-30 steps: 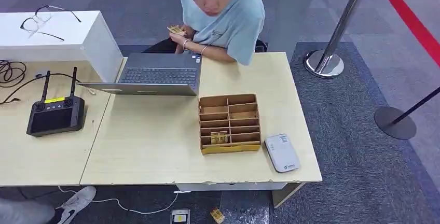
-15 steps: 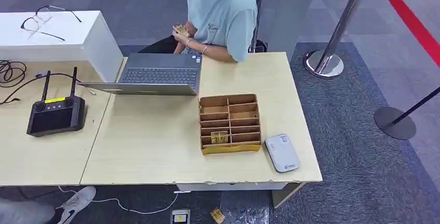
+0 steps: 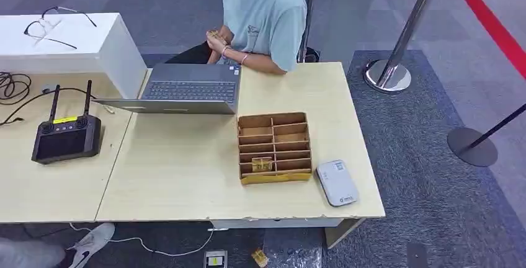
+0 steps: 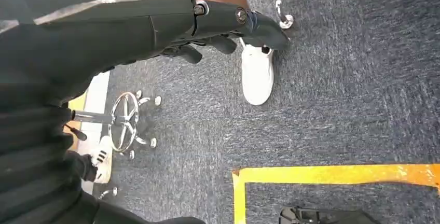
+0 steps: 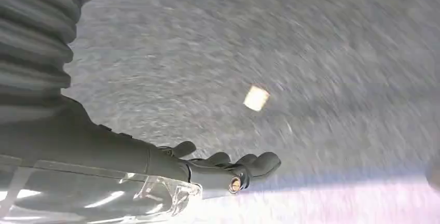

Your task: Pass the card to the sensor for recognition and then transmit it.

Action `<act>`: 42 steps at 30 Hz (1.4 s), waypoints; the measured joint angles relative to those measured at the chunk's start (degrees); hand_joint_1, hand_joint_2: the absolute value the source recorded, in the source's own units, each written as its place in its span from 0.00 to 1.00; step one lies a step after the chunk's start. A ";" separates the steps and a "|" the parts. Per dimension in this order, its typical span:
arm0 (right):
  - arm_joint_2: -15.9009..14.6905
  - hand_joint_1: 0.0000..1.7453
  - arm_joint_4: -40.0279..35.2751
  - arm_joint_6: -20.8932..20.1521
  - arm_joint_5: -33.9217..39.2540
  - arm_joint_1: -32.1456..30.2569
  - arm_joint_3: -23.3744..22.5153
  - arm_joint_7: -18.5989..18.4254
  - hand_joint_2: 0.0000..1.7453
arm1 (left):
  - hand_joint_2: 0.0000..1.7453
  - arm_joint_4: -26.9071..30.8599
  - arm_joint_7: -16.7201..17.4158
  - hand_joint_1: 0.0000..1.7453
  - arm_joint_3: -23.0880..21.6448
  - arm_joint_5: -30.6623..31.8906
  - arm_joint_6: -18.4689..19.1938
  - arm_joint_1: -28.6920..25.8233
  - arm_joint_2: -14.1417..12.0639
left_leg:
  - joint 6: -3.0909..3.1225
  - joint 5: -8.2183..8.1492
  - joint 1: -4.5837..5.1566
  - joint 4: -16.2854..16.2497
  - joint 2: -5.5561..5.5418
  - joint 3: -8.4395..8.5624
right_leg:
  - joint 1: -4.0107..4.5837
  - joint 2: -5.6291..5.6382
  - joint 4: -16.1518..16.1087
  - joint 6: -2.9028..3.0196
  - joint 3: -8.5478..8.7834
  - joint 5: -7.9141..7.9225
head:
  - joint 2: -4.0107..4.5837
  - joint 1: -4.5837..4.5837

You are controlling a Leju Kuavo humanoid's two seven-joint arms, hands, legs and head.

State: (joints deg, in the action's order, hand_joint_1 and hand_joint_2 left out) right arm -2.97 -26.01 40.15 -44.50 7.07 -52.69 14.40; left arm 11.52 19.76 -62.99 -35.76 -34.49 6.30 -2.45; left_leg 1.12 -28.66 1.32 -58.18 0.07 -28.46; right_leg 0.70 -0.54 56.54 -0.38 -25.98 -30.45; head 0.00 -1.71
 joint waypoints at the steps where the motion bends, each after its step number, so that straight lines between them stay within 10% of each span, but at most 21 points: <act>1: 0.09 0.00 -1.13 0.00 0.46 0.35 -2.23 0.72 1.00 | 1.00 0.00 0.00 0.00 0.00 -0.07 0.00 -0.04 0.00 | 0.00 0.00 0.00 0.00 -0.01 0.00 | 0.00 0.00 0.00 0.00 -0.01 0.00 | 0.00 0.00; 11: 4.61 0.00 -28.47 0.09 12.79 -7.99 -3.88 -6.77 1.00 | 1.00 0.00 -0.42 0.00 0.15 -1.03 -0.50 0.00 0.26 | 0.01 -0.01 0.06 0.02 -0.16 -0.07 | -0.03 -0.15 0.00 0.00 0.00 -0.04 | 0.00 -0.02; 14: 6.43 0.00 -43.99 0.11 11.75 -13.05 -0.15 -6.87 1.00 | 1.00 -0.02 -0.48 0.00 0.33 -1.09 -0.74 -0.08 0.31 | 0.00 0.00 0.09 0.02 -0.18 -0.08 | -0.04 -0.19 0.00 0.00 0.02 -0.04 | 0.00 -0.02; 19: 6.18 0.00 -71.57 0.24 0.85 -21.72 10.88 -17.45 1.00 | 1.00 -0.02 -0.68 0.00 0.42 -0.98 -0.74 0.04 0.28 | -0.01 0.01 0.10 0.05 -0.18 -0.10 | -0.02 -0.20 0.02 0.01 0.05 -0.03 | 0.00 -0.02; 28: -10.35 0.00 -101.84 -3.23 -20.13 -23.51 37.22 -45.84 1.00 | 1.00 -0.09 -2.49 0.00 0.39 -0.28 0.20 0.19 0.15 | -0.03 0.11 0.12 0.05 -0.28 -0.15 | -0.09 -0.39 0.05 0.00 0.06 0.01 | 0.00 0.11; 34: -20.03 0.00 -106.24 -17.23 -13.24 -13.52 55.98 -49.11 1.00 | 1.00 -0.09 -3.50 0.00 0.35 0.81 1.33 0.26 0.15 | -0.04 0.19 0.10 0.02 -0.29 -0.14 | -0.08 -0.40 0.06 -0.02 0.01 0.06 | 0.00 0.11; 42: -25.02 0.00 -99.46 -32.77 -3.46 3.93 77.15 -47.30 1.00 | 1.00 -0.09 -5.20 0.00 -0.85 3.32 2.78 0.66 -0.22 | -0.12 0.24 0.05 0.01 -0.32 -0.31 | -0.04 -0.43 0.11 0.01 -0.22 0.13 | 0.00 0.22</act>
State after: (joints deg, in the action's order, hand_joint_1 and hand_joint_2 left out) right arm -27.99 -125.47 7.38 -47.96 10.99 24.46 -32.90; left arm 11.43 14.56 -63.84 -32.43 -31.72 6.95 -2.67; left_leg 1.00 -28.43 1.37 -58.17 -0.25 -28.77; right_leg 0.65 -0.98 56.66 -0.37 -26.21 -30.32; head 0.00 -1.49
